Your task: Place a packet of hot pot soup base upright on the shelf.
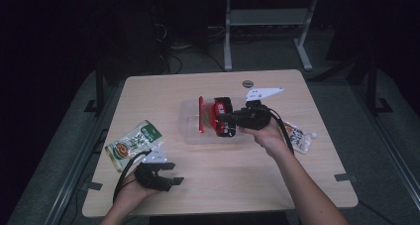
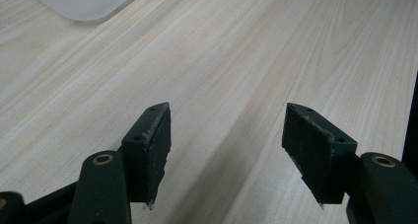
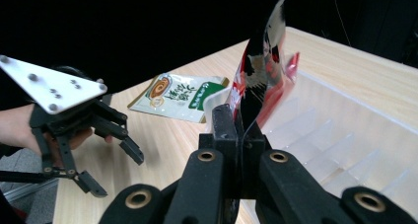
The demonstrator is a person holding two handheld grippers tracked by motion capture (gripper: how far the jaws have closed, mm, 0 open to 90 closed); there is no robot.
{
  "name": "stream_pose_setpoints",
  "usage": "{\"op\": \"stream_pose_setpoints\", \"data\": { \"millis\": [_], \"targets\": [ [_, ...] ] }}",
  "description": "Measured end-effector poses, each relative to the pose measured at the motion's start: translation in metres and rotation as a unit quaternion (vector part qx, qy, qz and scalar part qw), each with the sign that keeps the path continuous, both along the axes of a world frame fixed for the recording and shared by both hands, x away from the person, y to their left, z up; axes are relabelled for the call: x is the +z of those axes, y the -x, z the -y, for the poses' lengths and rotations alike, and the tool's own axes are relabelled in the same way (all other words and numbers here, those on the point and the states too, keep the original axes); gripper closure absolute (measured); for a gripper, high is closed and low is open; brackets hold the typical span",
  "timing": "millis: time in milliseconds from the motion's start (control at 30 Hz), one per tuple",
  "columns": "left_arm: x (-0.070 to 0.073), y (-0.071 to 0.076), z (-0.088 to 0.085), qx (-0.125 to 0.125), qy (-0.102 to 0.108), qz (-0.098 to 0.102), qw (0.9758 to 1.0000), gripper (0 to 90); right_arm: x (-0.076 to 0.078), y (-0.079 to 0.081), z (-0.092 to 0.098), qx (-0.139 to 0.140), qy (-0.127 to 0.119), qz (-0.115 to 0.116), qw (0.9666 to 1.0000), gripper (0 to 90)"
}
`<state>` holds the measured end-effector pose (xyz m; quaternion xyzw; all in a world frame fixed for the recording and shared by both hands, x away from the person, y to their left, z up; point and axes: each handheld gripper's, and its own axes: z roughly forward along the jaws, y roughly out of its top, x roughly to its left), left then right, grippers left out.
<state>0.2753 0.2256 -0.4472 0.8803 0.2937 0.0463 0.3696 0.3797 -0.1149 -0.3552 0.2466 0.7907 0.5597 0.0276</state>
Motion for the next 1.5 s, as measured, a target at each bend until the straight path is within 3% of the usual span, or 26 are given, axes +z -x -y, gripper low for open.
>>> {"op": "stream_pose_setpoints", "data": {
  "millis": [367,867,1500],
  "targets": [
    [-0.001,0.002,0.001,0.005,0.007,-0.003,1.0,35.0,-0.018,-0.008,-0.012,-0.008,0.017,-0.014,0.9997,90.0],
    [-0.002,0.001,0.002,-0.004,-0.001,-0.001,1.0,35.0,-0.023,-0.014,-0.016,-0.01,0.021,-0.015,0.9996,89.9],
    [-0.004,0.003,0.007,-0.02,-0.005,0.0,0.9998,35.0,-0.032,-0.036,-0.046,-0.008,0.073,-0.027,0.9969,89.6]
  ]
}}
